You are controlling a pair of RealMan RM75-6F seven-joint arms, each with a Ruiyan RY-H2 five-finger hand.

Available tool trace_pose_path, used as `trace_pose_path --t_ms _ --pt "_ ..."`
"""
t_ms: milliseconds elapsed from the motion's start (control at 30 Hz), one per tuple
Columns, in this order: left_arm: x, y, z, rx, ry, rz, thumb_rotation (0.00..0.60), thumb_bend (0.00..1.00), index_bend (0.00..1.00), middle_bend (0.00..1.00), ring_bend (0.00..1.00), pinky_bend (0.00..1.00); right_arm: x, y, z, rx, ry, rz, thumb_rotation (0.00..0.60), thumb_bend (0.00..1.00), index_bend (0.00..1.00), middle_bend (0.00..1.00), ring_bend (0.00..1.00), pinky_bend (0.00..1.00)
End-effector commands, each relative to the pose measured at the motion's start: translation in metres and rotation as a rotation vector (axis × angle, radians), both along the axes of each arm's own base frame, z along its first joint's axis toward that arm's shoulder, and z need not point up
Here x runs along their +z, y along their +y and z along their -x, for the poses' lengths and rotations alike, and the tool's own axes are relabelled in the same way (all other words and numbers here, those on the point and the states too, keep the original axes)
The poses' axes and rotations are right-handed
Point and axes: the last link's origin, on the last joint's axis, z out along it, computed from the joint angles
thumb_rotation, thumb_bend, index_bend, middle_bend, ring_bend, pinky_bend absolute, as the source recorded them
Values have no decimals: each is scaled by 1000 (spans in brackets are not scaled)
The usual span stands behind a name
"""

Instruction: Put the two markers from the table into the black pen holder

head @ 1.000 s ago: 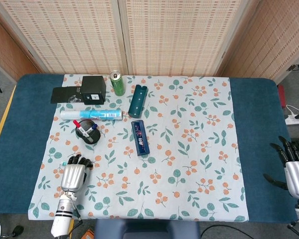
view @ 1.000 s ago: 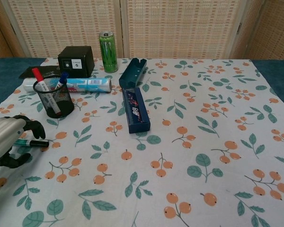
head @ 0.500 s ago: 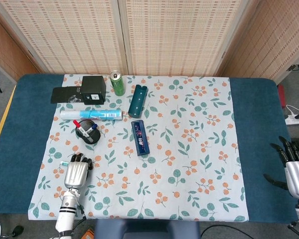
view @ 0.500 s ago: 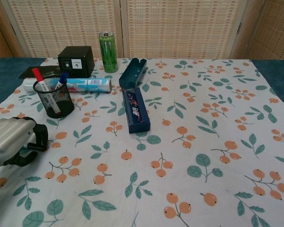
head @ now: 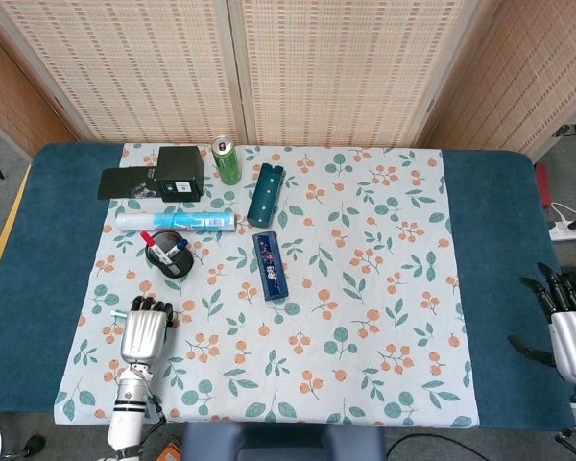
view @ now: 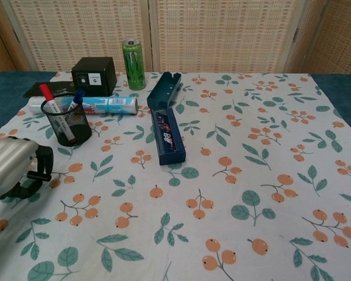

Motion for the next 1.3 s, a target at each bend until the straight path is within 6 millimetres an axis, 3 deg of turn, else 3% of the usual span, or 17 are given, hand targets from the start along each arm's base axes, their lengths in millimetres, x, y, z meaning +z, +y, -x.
trace_pose_path --t_ms 33,300,500,733,967,1300 --pt "33 4 -20 -78 -120 -43 600 332 635 665 318 266 0 0 -1 3 -2 2 600 0 213 36 100 0" --pt "129 41 -81 -114 -768 145 600 329 635 665 318 275 3 2 -1 8 -8 10 600 0 213 36 100 0" --pt "162 84 -107 -124 -961 270 600 329 635 664 314 267 4 2 0 5 -10 12 600 0 213 36 100 0" --pt "150 123 -111 -97 -976 310 600 329 635 664 308 262 5 2 1 -3 -5 20 600 0 213 36 100 0" --pt "132 146 -93 -33 -975 306 600 330 635 663 300 253 6 2 3 -11 -3 28 600 0 213 36 100 0" --pt "126 156 -66 34 -954 290 600 329 615 641 287 247 3 1 2 -10 0 19 600 0 213 36 100 0"
